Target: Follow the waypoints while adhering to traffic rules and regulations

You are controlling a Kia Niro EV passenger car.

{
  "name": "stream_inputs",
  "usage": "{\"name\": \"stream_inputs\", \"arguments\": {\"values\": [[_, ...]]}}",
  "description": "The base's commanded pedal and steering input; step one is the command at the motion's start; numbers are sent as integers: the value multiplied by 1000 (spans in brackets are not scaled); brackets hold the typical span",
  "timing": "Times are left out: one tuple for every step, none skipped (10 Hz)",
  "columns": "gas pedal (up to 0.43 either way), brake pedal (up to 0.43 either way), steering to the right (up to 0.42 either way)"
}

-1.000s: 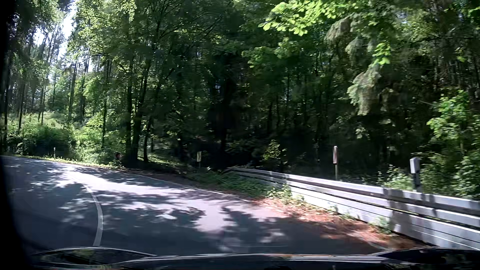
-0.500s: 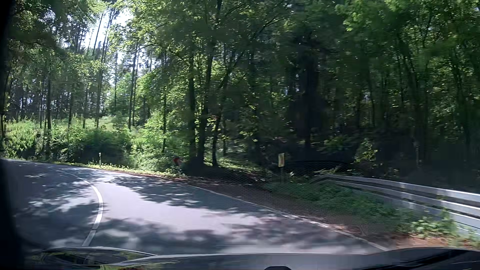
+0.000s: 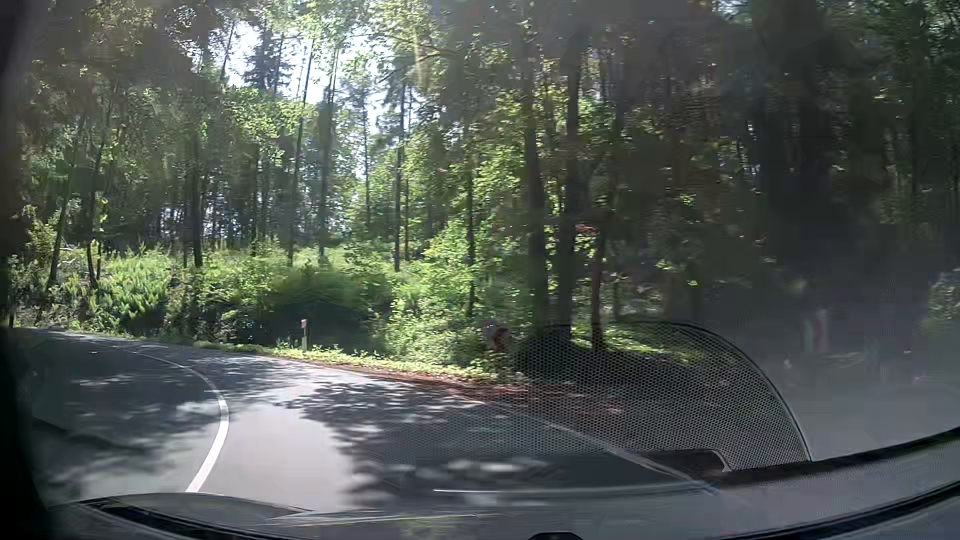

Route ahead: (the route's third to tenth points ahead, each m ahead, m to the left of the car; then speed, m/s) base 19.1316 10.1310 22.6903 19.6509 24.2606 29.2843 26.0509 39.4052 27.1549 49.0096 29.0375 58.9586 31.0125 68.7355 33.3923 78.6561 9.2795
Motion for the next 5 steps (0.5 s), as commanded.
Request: {"name": "stream_inputs", "arguments": {"values": [[260, 0, -253], [268, 0, -249], [268, 0, -243], [280, 0, -242], [287, 0, -243]]}}
